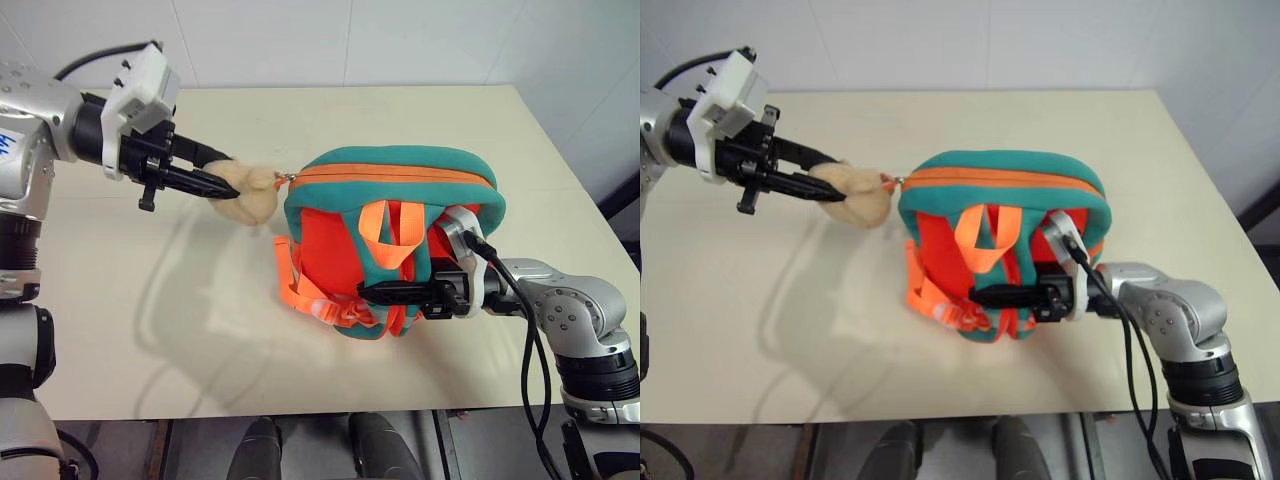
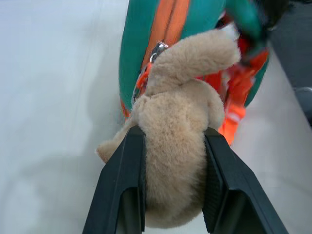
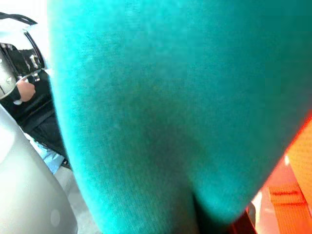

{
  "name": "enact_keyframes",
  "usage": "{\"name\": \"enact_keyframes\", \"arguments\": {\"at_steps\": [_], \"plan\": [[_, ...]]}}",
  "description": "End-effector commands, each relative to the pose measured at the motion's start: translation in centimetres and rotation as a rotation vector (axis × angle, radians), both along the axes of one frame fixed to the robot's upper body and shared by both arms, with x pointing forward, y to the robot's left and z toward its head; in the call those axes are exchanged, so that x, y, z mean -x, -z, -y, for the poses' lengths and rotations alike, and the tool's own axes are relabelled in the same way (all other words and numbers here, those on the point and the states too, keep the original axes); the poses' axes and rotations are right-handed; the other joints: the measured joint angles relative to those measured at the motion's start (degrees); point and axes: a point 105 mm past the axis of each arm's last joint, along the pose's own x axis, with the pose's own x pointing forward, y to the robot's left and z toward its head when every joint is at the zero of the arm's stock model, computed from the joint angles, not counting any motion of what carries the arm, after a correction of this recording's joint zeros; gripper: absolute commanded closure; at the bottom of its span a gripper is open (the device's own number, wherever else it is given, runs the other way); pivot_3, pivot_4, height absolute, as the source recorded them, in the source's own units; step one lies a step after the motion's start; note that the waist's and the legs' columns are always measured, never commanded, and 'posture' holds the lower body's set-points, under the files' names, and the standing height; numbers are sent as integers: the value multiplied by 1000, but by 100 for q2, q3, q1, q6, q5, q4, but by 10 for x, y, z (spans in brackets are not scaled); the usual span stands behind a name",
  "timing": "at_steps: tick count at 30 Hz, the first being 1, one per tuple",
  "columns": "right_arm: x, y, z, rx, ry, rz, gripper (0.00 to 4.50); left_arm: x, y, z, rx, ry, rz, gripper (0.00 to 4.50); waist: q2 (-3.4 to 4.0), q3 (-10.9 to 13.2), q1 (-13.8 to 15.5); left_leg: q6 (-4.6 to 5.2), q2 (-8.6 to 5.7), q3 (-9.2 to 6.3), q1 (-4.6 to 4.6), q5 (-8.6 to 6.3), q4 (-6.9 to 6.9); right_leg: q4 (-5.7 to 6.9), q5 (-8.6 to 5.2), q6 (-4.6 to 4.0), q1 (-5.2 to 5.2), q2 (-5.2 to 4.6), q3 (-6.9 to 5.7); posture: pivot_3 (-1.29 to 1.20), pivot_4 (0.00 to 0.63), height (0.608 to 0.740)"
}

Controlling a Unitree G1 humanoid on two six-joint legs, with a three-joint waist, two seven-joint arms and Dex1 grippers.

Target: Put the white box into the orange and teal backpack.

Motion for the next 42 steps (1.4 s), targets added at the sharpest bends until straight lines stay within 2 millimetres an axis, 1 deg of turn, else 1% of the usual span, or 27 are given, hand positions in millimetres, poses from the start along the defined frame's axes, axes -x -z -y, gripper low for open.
{"name": "enact_keyframes", "arguments": {"at_steps": [1, 4, 6, 10, 13, 15, 18, 21, 22, 23, 24, 26, 27, 28, 29, 30, 31, 32, 34, 35, 38, 40, 42], "plan": [[4, -6, -1, -20, -7, 19, 4500, -1, 38, -12, -64, 24, -153, 3464, 0, 0, -11, 0, 1, 1, 0, 0, 0, 2, 0, 0, -1, 1, 1, 0, 150, 740], [5, -6, -2, -26, -3, 15, 4500, -7, 67, -5, -97, 46, -197, 3464, 0, 0, 4, 0, 4, -1, -1, 0, 1, 4, 0, -1, -3, 4, 0, 0, 150, 740], [5, -7, -3, -32, 0, 12, 4500, -9, 84, 5, -99, 79, -224, 3464, 0, 0, 4, 0, 4, -1, -2, 0, 1, 3, 0, -1, -3, 4, 0, 0, 150, 740], [5, -9, -4, -43, 15, 8, 4500, -18, 103, 29, -38, 105, -223, 3464, -1, 0, 14, 0, 5, -1, -4, 0, 2, 2, 1, -2, -4, 4, 0, 0, 150, 740], [4, -10, -5, -57, 35, 4, 4500, -22, 116, 34, -43, 104, -206, 3464, 0, 0, 15, 0, 4, -1, -4, 0, 2, 3, 1, -2, -4, 4, 0, 0, 150, 740], [4, -10, -5, -46, 56, 28, 4500, -19, 117, 34, -41, 129, -166, 3464, 0, 0, 24, 0, 4, -1, -4, 0, 3, 3, 1, -1, -3, 3, 0, 0, 150, 740], [2, -10, -3, -12, 113, 115, 4500, -10, 105, 31, -13, 160, -91, 3464, 0, 0, 23, 0, 4, -2, -3, 0, 3, 2, 1, -1, -1, 2, 0, 0, 150, 740], [-17, -12, 1, 40, 289, 292, 4500, -5, 86, 31, 45, 155, -4, 3464, 0, 0, 22, 0, 4, -2, -5, 0, 1, 1, 1, -1, -4, 2, 0, 0, 150, 740], [-17, -25, 2, -4, 316, 352, 4171, 2, 72, 34, 111, 155, 11, 3131, -1, 0, 21, 0, 4, -2, -6, 0, 2, 1, 1, -1, -5, 2, 1, 0, 150, 740], [-15, -33, 3, -40, 326, 387, 3826, 8, 64, 36, 154, 158, 14, 2779, -1, 0, 18, 0, 4, -2, -6, 0, 3, 2, 1, -1, -4, 2, 1, 0, 150, 740], [-15, -39, 6, -51, 356, 433, 3612, 13, 59, 37, 170, 163, 35, 2581, -1, 0, 15, 0, 5, -2, -7, 0, 2, 2, 2, -2, -6, 2, 1, 0, 150, 740], [-13, -42, 14, -11, 388, 518, 2903, 22, 60, 34, 170, 151, 44, 1907, 0, 0, 21, 0, 6, -4, -8, 0, 0, 3, 1, -2, -6, 2, 0, 0, 150, 740], [-13, -42, 17, 7, 398, 542, 2619, 25, 62, 33, 168, 145, 42, 1652, 0, 0, 23, 0, 6, -4, -8, 0, -2, 0, 1, -2, -5, 2, 0, 0, 150, 740], [-10, -41, 19, 16, 386, 536, 2177, 28, 64, 31, 165, 139, 24, 1254, 0, 0, 25, -1, 6, -3, -8, 0, -3, -2, 1, -2, -5, 1, 0, 0, 150, 740], [-7, -40, 21, 19, 378, 528, 1892, 30, 65, 30, 164, 136, 12, 990, 0, 0, 27, -1, 5, -3, -6, 0, -5, -6, 1, -2, -2, 1, 0, 0, 150, 740], [-6, -41, 26, 19, 392, 527, 1604, 32, 67, 27, 162, 124, 2, 713, 0, 0, 32, -1, 5, -3, -6, 0, -5, -6, 1, -2, -2, 1, 0, 0, 150, 740], [-5, -43, 29, 19, 404, 528, 1217, 33, 69, 26, 161, 115, -4, 390, -1, 0, 38, -1, 5, -2, -5, 0, -5, -5, 1, -2, -1, 1, 0, 0, 150, 740], [-3, -44, 37, 36, 426, 532, 879, 35, 72, 22, 156, 103, -1, 88, -1, 0, 41, -1, 5, -3, -5, 0, -3, -5, 2, -2, 0, 1, -1, 0, 150, 740], [2, -42, 50, 77, 438, 524, 221, 34, 74, 18, 158, 82, 17, 0, -1, 0, 56, -1, 4, -2, -5, 0, 0, -4, 3, -4, 1, 1, 0, 0, 150, 740], [5, -38, 54, 106, 429, 502, 32, 34, 74, 16, 168, 71, 15, 0, -1, 0, 82, -1, 4, -2, -2, 0, 1, -5, 3, -4, 5, 1, 0, 0, 150, 740], [15, -23, 68, 198, 404, 443, 32, 36, 74, 13, 188, 61, 21, 0, -1, 0, 140, 0, 4, -2, 3, 0, 2, -7, 3, -5, 9, 2, 0, 0, 150, 740], [17, -17, 81, 241, 439, 433, 32, 37, 74, 10, 211, 48, 6, 0, -1, 0, 159, 0, 5, 0, 7, -1, 0, -10, 3, -6, 14, 2, 0, 0, 150, 740], [20, -11, 100, 301, 481, 444, 32, 37, 79, -3, 203, 6, 13, 0, -1, 0, 159, 0, 5, 1, 10, -1, 1, -15, 3, -5, 21, 2, 0, 0, 150, 740]]}}
